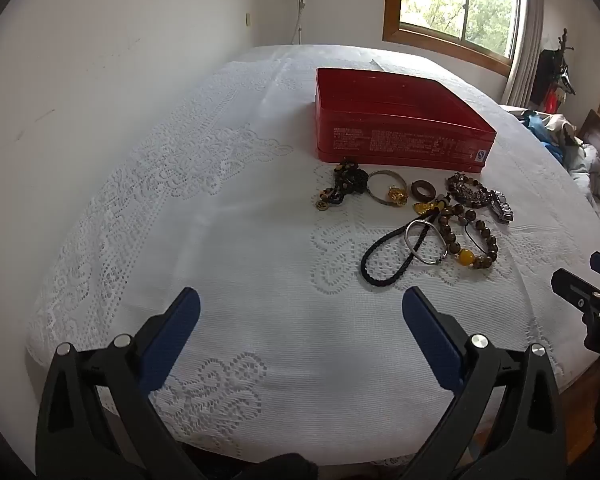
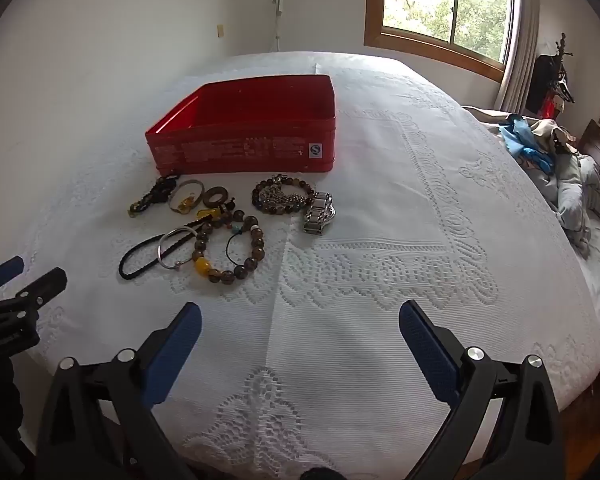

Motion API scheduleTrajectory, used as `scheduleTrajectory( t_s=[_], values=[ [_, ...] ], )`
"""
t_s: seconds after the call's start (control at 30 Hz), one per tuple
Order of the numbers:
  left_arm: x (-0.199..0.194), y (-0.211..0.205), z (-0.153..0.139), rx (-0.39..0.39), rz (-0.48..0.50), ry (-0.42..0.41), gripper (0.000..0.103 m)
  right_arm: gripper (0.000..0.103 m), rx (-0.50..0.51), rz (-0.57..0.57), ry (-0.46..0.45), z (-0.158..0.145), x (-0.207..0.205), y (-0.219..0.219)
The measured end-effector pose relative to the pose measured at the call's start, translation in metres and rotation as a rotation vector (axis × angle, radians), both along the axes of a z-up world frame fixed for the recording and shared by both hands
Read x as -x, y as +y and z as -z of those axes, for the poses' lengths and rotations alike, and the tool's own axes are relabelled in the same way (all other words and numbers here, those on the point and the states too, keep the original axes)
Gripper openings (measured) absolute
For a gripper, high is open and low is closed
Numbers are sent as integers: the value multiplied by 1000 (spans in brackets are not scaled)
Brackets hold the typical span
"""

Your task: Organize jewelry

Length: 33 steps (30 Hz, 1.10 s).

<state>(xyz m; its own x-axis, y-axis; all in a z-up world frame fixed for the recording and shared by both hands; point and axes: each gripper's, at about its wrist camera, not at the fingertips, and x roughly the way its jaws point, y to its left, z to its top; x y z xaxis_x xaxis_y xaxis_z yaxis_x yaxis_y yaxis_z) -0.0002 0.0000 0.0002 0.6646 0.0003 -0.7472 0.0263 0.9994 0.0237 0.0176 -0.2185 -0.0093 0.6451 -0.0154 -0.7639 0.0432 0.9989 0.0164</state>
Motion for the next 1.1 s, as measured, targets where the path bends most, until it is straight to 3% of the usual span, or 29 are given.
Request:
scheduleTrajectory(
  t_s=[1.1],
  values=[
    [-2,2,-1,-7,-5,7,100,99,-1,-3,6,-1,-1,-1]
  ],
)
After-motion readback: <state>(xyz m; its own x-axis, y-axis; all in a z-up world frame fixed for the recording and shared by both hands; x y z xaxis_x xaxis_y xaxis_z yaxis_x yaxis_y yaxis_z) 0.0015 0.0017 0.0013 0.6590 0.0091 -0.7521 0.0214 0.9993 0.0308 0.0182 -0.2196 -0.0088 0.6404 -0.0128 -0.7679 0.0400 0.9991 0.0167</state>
